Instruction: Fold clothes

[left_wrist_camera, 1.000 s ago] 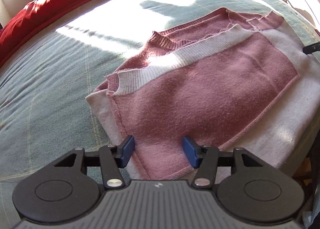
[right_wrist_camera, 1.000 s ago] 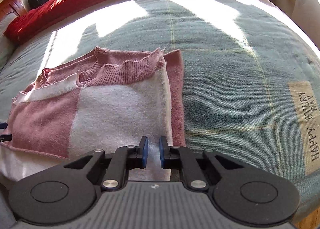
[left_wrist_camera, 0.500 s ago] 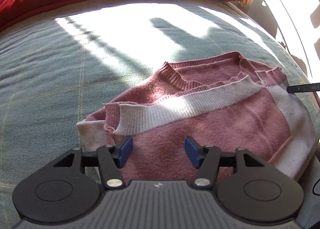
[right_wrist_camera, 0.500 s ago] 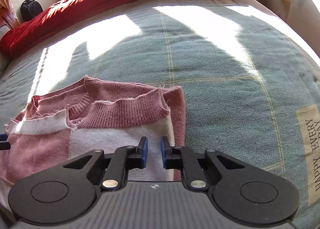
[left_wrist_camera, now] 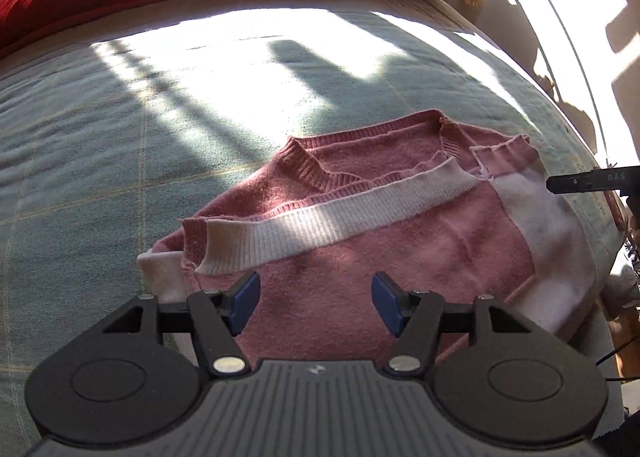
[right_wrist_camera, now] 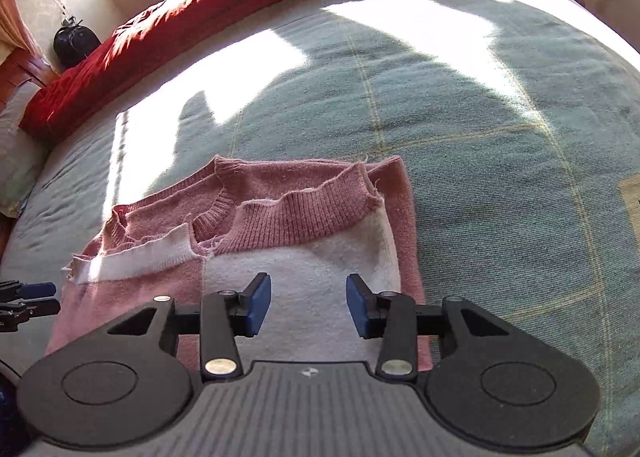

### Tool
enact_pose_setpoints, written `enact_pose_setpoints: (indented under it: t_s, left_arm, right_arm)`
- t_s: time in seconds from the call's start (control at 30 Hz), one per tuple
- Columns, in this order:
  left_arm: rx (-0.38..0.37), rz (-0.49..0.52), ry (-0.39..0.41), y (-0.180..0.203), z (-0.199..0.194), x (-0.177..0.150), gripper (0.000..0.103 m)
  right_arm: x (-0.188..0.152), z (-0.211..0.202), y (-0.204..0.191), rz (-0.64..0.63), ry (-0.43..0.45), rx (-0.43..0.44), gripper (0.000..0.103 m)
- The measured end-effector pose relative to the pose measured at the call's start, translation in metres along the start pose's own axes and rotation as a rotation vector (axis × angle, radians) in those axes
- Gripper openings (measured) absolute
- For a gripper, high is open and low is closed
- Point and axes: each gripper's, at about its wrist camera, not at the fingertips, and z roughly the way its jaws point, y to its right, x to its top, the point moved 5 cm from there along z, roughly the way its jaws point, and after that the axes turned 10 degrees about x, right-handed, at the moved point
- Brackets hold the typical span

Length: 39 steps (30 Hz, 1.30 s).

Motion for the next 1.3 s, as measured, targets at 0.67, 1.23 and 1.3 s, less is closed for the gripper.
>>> enact_pose_setpoints:
  t_s: [0.67, 1.23, 1.3]
  left_arm:
    - [-0.238, -0.424, -0.203, 0.030, 0.010, -0.103, 0.078]
    - [-0.092, -0.183, -0.169, 0.047, 0.006, -0.092, 0.079]
    - [-0.040, -0.172, -0.187, 0.040, 0.007, -0.099, 0.079]
  right_arm:
    - [-0.123, 0.063, -0.082, 0.225, -0.302, 0.391, 0.073]
    - [-0.109, -0.003, -0.021, 0.158, -0.145, 0.045, 0.077]
    - [-0.111, -0.012, -0.010, 0.160, -0.137, 0.002, 0.077]
